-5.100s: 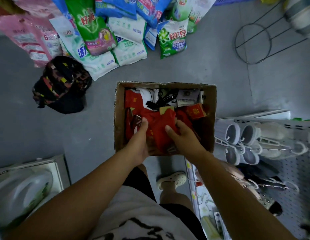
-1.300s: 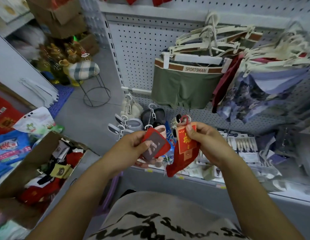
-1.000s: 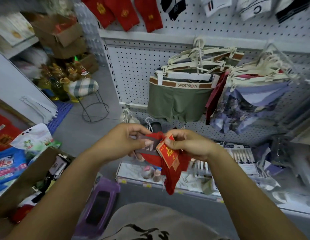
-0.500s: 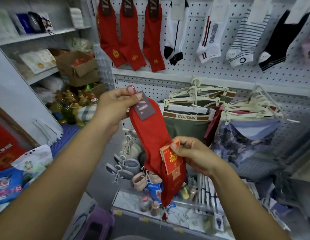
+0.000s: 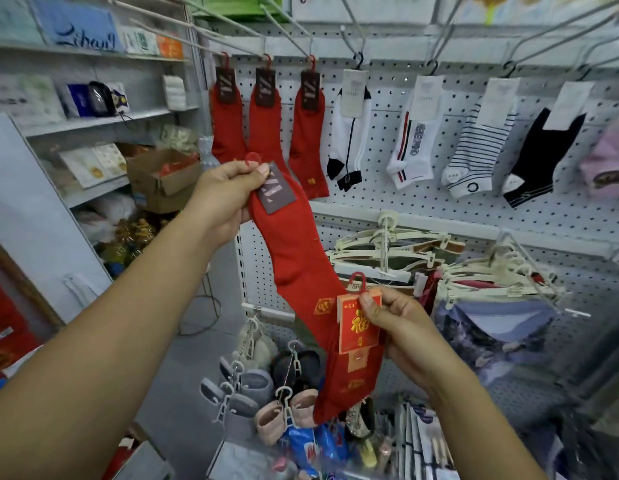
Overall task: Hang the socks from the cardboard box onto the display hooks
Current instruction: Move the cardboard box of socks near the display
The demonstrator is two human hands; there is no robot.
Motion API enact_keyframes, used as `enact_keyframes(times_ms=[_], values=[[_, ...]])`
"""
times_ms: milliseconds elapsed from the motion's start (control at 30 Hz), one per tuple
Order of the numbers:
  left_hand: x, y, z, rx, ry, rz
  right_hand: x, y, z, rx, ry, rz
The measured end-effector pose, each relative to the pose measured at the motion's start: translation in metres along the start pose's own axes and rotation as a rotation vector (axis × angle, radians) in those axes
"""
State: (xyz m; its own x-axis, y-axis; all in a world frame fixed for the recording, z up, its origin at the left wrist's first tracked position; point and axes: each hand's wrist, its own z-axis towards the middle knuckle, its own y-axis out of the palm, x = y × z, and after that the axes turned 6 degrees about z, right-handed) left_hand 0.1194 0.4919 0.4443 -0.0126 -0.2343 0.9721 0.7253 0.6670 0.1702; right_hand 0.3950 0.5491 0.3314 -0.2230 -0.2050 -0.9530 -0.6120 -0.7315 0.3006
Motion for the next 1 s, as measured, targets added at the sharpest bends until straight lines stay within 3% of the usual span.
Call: enact_keyframes(times_ms=[233, 400, 600, 1000], values=[[0.021, -0.002, 0.029, 0.01, 0.056, -0.026, -0.026, 0.005, 0.035, 0.049, -0.029, 0.083], [0.017, -0.014, 0.063, 0.053, 0.076, -0.051, -0.026, 0.021, 0.072, 0.064, -0.013, -0.017], [-0.012, -0.047, 0.11, 0.105, -0.001, 0.035, -0.02, 0.054, 0.121, 0.231, -0.049, -0.103], [-0.06, -0.057, 0.174, -0.319, -0.033, 0.199, -0.007, 0.12, 0.235, 0.352, -0.172, -0.095]])
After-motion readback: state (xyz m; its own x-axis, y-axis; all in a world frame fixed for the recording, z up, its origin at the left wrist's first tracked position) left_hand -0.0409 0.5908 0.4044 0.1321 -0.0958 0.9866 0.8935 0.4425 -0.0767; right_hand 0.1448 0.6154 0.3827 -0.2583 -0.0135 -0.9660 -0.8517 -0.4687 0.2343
